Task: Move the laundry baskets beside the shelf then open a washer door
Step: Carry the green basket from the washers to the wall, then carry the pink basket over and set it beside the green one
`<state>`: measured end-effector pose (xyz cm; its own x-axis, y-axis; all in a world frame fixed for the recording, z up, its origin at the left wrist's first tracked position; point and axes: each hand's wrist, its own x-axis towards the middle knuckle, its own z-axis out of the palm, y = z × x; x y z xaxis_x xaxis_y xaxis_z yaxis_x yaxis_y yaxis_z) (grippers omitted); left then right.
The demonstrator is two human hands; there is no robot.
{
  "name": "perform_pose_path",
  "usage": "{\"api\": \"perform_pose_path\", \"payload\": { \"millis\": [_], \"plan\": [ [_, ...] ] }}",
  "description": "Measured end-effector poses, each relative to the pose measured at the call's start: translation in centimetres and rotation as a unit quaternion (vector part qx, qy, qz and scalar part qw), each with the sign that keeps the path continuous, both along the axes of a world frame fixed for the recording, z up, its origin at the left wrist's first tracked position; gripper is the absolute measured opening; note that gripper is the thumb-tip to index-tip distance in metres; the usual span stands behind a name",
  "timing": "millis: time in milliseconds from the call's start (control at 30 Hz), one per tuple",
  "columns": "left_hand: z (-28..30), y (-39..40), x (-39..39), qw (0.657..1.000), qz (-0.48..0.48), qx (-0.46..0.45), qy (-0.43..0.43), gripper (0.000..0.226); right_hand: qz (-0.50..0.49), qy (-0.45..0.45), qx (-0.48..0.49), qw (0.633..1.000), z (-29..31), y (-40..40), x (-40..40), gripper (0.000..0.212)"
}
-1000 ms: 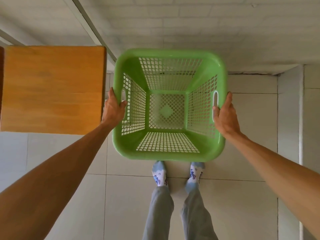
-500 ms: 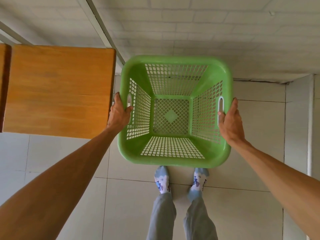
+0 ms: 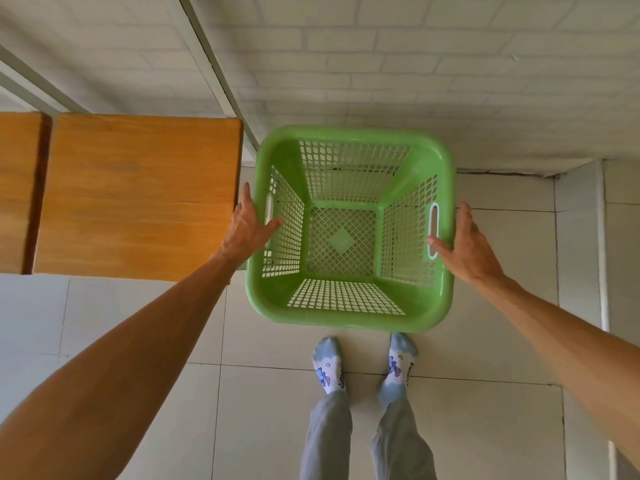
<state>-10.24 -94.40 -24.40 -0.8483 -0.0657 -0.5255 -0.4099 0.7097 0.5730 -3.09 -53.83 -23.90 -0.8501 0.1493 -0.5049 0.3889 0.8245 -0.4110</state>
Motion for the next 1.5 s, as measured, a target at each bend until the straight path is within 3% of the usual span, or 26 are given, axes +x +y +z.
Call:
{"api": "perform_pose_path", "payload": {
  "millis": [133, 400, 500, 633, 967, 1400, 1500],
  "plan": [
    [6.9, 0.7, 1.1, 0.999, -0.042, 0.012, -0.014, 0.11, 0.013, -0.003, 0.018, 1.0, 6.8, -1.1, 1.2, 0.085],
    [28.1, 3.7, 4.8, 0.992, -0.119, 0.026, 0.024, 0.088, 0.109, -0.001, 0.054, 0.993, 27.1, -4.4, 4.6, 0.071],
    [34.4, 5.9, 5.9, 0.983, -0.171, 0.035, 0.065, 0.077, 0.039, 0.025, 0.027, 0.999, 34.0, -4.7, 6.5, 0.071],
    [40.7, 9.9, 6.8, 0.969, -0.241, -0.003, 0.061, 0.096, -0.035, 0.065, 0.013, 0.997, 40.5, -2.6, 10.6, 0.071],
    [47.5, 27.8, 14.9, 0.888, -0.448, -0.017, 0.107, 0.091, -0.243, 0.083, 0.064, 0.964, 46.5, 10.6, 28.7, 0.063],
    [48.3, 50.6, 43.0, 0.78, -0.614, 0.046, 0.111, 0.085, -0.459, 0.051, 0.087, 0.883, 48.0, 21.3, 65.4, 0.063],
    [47.8, 54.1, 48.7, 0.746, -0.656, 0.047, 0.102, 0.084, -0.502, 0.051, 0.084, 0.859, 47.6, 22.5, 72.6, 0.053]
  ]
}}
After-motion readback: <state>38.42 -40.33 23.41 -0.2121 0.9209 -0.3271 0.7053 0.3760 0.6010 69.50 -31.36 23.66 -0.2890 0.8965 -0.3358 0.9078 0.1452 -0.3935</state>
